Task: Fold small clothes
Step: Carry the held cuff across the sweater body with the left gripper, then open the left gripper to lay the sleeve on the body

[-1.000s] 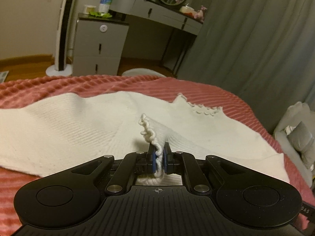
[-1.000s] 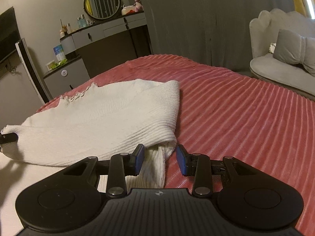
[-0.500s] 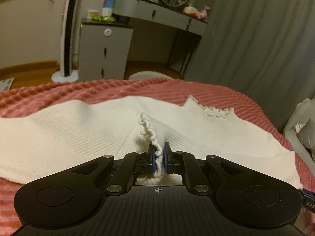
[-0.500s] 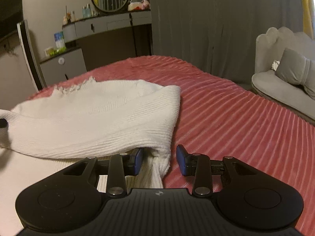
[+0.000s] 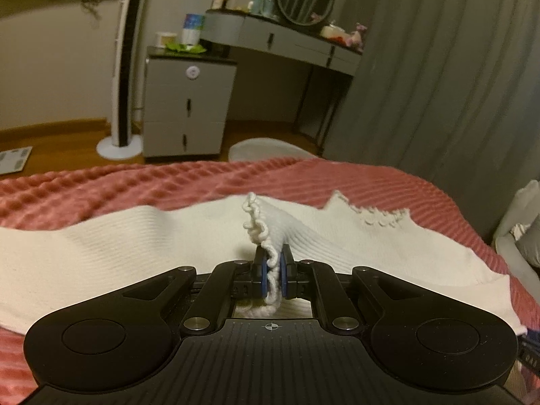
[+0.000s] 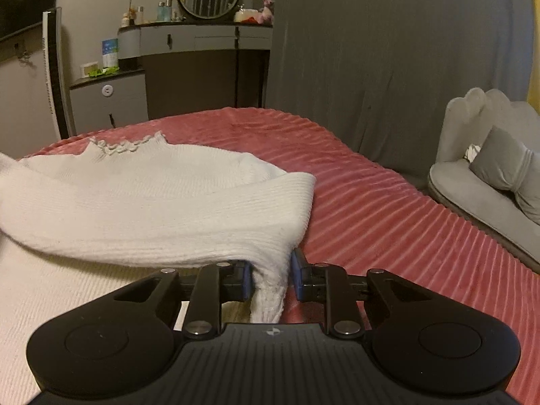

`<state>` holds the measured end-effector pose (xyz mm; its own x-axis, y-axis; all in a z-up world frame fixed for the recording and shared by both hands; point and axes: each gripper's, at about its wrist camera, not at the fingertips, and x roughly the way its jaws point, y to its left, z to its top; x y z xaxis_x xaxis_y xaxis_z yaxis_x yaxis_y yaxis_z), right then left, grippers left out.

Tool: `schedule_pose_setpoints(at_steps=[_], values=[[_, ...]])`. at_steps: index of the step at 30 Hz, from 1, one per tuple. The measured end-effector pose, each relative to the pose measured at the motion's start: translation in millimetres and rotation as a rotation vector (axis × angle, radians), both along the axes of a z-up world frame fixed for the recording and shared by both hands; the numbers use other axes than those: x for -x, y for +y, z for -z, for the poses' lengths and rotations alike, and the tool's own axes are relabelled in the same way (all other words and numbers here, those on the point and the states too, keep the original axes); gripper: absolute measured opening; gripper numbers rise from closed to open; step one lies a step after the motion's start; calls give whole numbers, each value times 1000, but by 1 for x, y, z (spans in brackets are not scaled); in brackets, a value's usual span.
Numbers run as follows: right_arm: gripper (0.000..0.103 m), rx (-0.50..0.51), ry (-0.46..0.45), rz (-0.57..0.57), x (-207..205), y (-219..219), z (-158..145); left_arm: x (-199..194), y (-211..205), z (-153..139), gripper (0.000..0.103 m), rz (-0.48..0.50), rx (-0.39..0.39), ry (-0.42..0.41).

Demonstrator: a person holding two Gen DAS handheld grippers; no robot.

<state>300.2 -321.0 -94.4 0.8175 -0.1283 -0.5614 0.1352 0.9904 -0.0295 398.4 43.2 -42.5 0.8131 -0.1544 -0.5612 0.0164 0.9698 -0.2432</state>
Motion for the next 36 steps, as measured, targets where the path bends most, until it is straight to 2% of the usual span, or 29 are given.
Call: schedule_pose_setpoints(at_steps=[2, 4, 5, 7, 9, 10, 12, 15, 17, 18, 22, 23, 25, 27, 29, 30, 33, 35, 36], values=[[28, -3, 22, 5, -2, -1, 4, -3, 3, 5, 9, -9, -15, 28], [29, 1, 43, -1, -4, -2, 10, -9, 5, 14, 10, 9, -33, 105], [29, 9, 45, -6, -4, -2, 11, -10, 6, 18, 14, 9, -35, 133], [29, 13, 38, -19, -2, -3, 11, -5, 13, 21, 20, 16, 0, 132], [28, 11, 29, -30, 0, -5, 11, -2, 19, 21, 21, 20, 39, 132], [24, 10, 22, -36, 2, -6, 11, -2, 20, 21, 21, 23, 48, 133], [17, 19, 9, -47, 5, -4, 9, 0, 20, 20, 11, 34, 41, 126], [16, 47, -11, -45, 6, 0, 7, 2, 15, 17, 10, 26, 12, 102], [17, 65, 5, -40, 5, 0, 9, 0, 10, 18, 10, 1, -29, 114], [19, 75, 16, -38, 4, -1, 11, 0, 8, 18, 11, -12, -59, 122], [45, 90, 34, -44, 15, -12, 3, 15, 10, 6, 16, -41, -137, 58], [46, 80, 25, -45, 20, -16, -2, 18, 9, 2, 18, -46, -161, 36], [46, 13, 1, -51, 29, -26, -13, 25, 6, -4, 19, -42, -180, -2], [46, -52, -20, -49, 35, -30, -24, 28, 4, -8, 30, -27, -146, -16], [46, -86, -47, -44, 37, -29, -33, 32, -1, -11, 35, -8, -112, -34], [46, -94, -55, -49, 36, -27, -37, 31, -4, -10, 39, 11, -101, -34], [45, -76, -63, -85, 27, -12, -40, 24, -14, -1, 40, 42, -78, 3], [33, -38, -40, -124, 17, 2, -34, 18, -19, 8, 40, 48, -69, 43], [30, -30, -27, -145, 12, 7, -29, 17, -19, 13, 40, 51, -61, 56]])
